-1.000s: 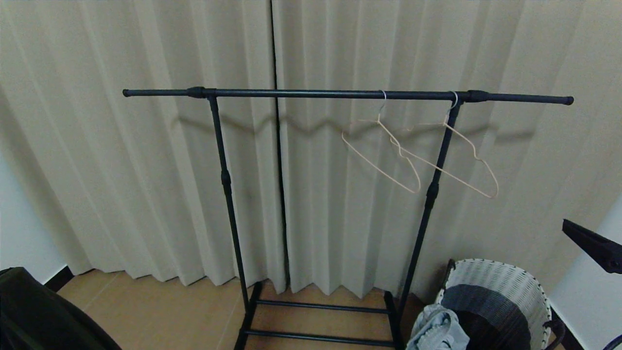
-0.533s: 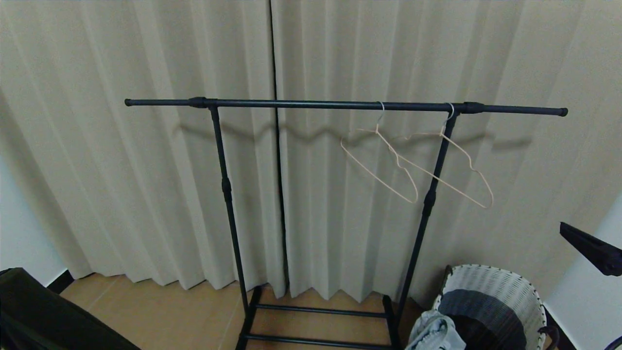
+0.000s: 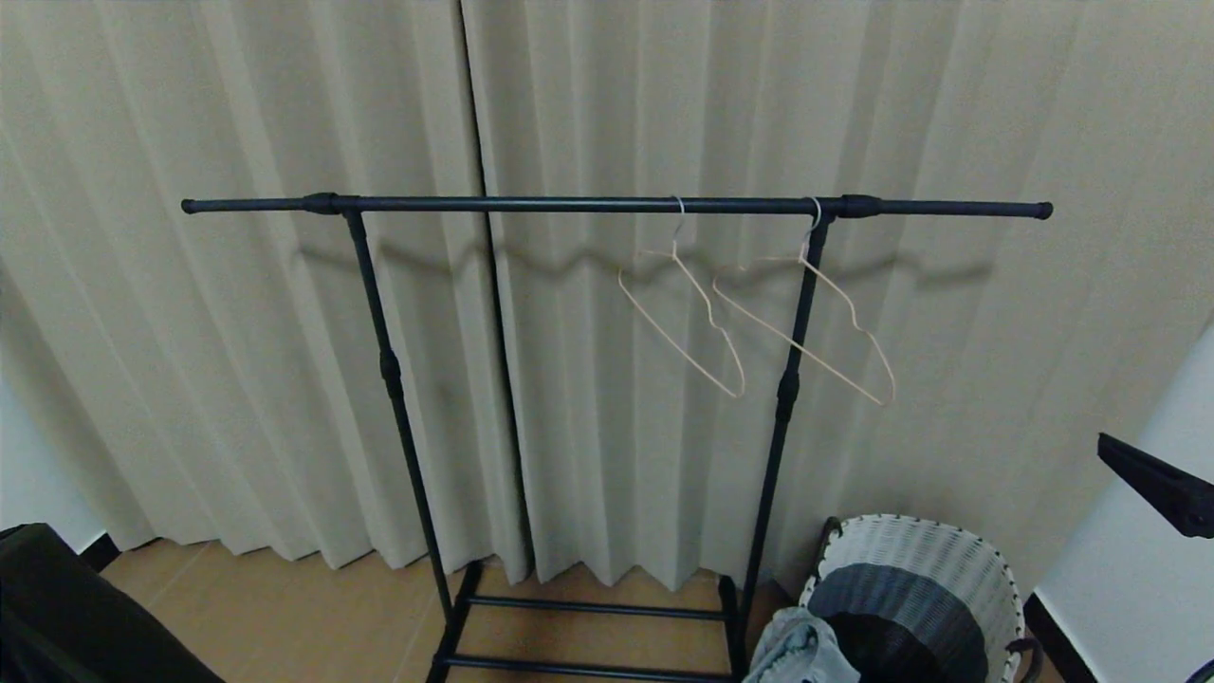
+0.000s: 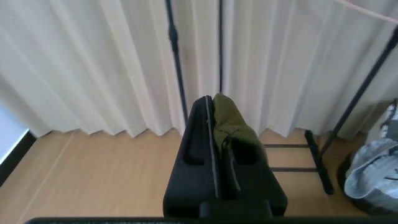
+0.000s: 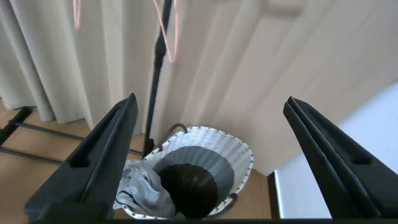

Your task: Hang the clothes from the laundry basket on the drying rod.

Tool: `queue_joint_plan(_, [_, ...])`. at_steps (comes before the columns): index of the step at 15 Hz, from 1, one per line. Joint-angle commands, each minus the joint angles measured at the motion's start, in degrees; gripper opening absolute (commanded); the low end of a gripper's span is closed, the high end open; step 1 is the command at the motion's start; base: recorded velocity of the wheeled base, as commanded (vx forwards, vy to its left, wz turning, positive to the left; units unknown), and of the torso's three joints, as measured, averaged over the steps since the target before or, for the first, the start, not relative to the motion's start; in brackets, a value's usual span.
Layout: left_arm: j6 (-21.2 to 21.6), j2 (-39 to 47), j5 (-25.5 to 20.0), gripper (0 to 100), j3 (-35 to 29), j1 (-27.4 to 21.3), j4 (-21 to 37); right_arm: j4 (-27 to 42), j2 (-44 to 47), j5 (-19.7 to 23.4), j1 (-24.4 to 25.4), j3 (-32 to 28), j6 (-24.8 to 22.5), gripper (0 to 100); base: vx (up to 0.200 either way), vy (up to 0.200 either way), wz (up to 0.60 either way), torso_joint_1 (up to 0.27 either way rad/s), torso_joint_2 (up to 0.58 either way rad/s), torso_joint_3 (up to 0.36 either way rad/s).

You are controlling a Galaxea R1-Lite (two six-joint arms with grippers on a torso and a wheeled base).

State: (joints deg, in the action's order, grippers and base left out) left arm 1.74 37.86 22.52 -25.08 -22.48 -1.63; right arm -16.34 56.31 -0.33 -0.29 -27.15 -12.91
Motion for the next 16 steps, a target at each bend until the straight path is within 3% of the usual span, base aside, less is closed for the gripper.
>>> queue_joint_plan(1, [0.01,0.1,0.07,0,-0.15,-0.02,0.05,-0.1,0.82,0.15,0.03,-0.19,-0.1,100,0.0,0.0,0.0,0.0,0.0,0.0])
queue_joint_plan(3, [-0.07,0.1,0.07,0,-0.24,-0.02,0.05,-0.19,1.44,0.42,0.03,-0.62,-0.71,100,0.0,0.0,0.0,0.0,0.0,0.0])
queue_joint_plan(10, [0.19,0.63,0.07,0,-0.24,-0.11,0.05,0.43,5.48,0.86,0.38,-5.02,-0.71,100,0.2,0.0,0.0,0.004,0.0,0.002])
queue_joint_plan(16, [0.01,0.72,0.07,0,-0.06,-0.11,0.05,0.69,9.26,5.6,0.82,-5.81,-0.71,100,0.2,0.0,0.0,0.002,0.0,0.002])
